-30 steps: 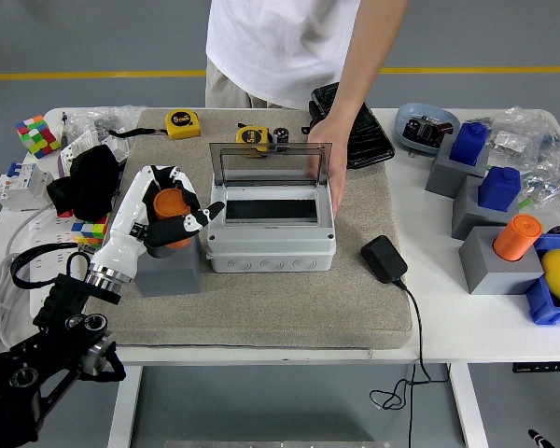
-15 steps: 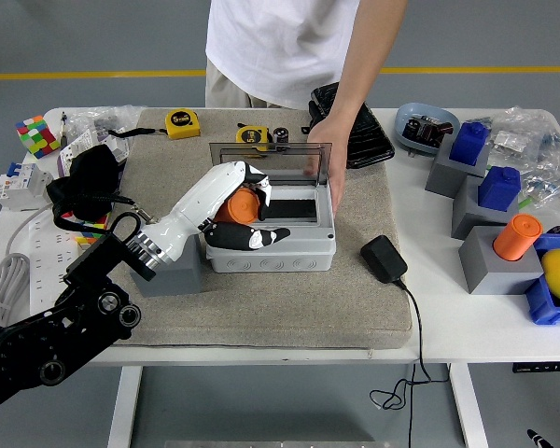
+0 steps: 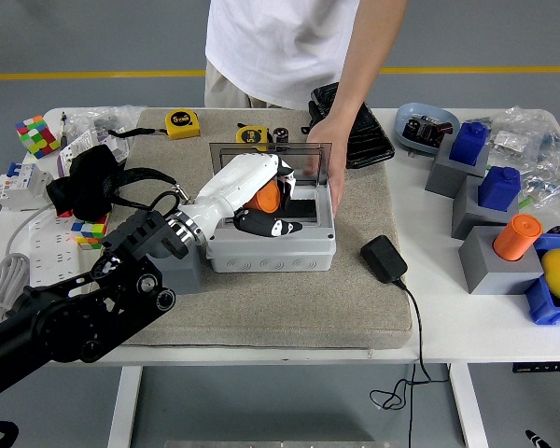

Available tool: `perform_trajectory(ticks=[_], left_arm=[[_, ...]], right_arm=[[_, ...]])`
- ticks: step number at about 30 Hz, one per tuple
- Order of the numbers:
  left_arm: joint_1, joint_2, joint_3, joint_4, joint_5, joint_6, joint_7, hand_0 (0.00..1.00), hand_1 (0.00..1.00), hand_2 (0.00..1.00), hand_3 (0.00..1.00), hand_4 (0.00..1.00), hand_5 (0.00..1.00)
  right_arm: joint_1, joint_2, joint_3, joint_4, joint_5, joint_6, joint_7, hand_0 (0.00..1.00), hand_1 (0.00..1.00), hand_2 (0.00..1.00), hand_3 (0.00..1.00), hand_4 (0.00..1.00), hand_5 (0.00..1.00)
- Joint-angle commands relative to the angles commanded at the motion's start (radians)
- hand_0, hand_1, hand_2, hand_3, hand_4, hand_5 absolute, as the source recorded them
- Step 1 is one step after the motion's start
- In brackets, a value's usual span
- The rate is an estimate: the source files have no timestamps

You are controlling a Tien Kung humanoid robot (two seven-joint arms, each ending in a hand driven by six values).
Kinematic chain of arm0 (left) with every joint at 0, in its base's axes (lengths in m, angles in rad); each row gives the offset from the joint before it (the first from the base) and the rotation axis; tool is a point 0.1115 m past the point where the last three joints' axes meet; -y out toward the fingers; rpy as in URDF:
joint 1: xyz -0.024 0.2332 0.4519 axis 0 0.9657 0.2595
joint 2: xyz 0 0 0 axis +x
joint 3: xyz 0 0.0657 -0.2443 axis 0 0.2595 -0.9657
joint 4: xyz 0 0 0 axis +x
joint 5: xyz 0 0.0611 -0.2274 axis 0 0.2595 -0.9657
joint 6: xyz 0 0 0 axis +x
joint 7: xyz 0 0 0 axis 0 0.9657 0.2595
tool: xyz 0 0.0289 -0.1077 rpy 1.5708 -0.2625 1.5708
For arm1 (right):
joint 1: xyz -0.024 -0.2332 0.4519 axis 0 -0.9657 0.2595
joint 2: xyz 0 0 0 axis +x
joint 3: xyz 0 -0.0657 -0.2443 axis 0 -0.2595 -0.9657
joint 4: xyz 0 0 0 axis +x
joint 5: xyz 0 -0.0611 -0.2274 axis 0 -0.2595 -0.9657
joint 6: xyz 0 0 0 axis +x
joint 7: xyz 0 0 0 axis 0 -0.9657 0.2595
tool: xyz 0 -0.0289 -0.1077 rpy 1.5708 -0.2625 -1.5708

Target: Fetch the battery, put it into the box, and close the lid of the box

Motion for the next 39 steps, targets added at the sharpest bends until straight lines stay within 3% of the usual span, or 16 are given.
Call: perform_trajectory(ticks=[5, 7, 17, 29, 30, 39], left_arm=[[-0.017, -0.038, 0.009, 0.040, 0.014, 0.041, 0.061, 0.081, 0.073, 0.197, 0.266, 0.998, 0.344], [-0.025, -0.051, 0.021, 0.054, 0.017, 0.050, 0.081, 0.092, 0.083, 0.211, 0.280, 0.998, 0.387], [-0.048, -0.096, 0.076, 0.099, 0.007, 0.096, 0.086, 0.098, 0.095, 0.224, 0.337, 0.998, 0.421], [-0.087, -0.123, 0.119, 0.165, 0.061, 0.104, 0.092, 0.118, 0.113, 0.232, 0.355, 0.998, 0.427], [-0.088, -0.124, 0.121, 0.167, 0.069, 0.106, 0.092, 0.190, 0.224, 0.278, 0.389, 0.998, 0.428], [-0.084, -0.121, 0.121, 0.174, 0.080, 0.118, 0.087, 0.229, 0.275, 0.295, 0.409, 0.998, 0.436]], right_arm=[[-0.002, 0.000, -0.006, 0.000, 0.003, -0.001, -0.001, 0.661, 0.666, 0.674, 0.554, 0.955, 0.450], [-0.003, 0.000, -0.011, 0.000, 0.005, 0.000, 0.000, 0.661, 0.666, 0.673, 0.555, 0.956, 0.451], [-0.008, 0.001, -0.026, -0.001, 0.012, 0.000, 0.003, 0.661, 0.666, 0.674, 0.555, 0.956, 0.451], [-0.007, 0.001, -0.038, -0.001, 0.018, -0.001, 0.002, 0.660, 0.667, 0.673, 0.554, 0.956, 0.451], [-0.007, 0.001, -0.039, -0.001, 0.018, -0.001, 0.002, 0.661, 0.665, 0.673, 0.555, 0.957, 0.451], [-0.006, 0.002, -0.040, 0.001, 0.016, -0.003, 0.004, 0.661, 0.666, 0.673, 0.554, 0.957, 0.451]])
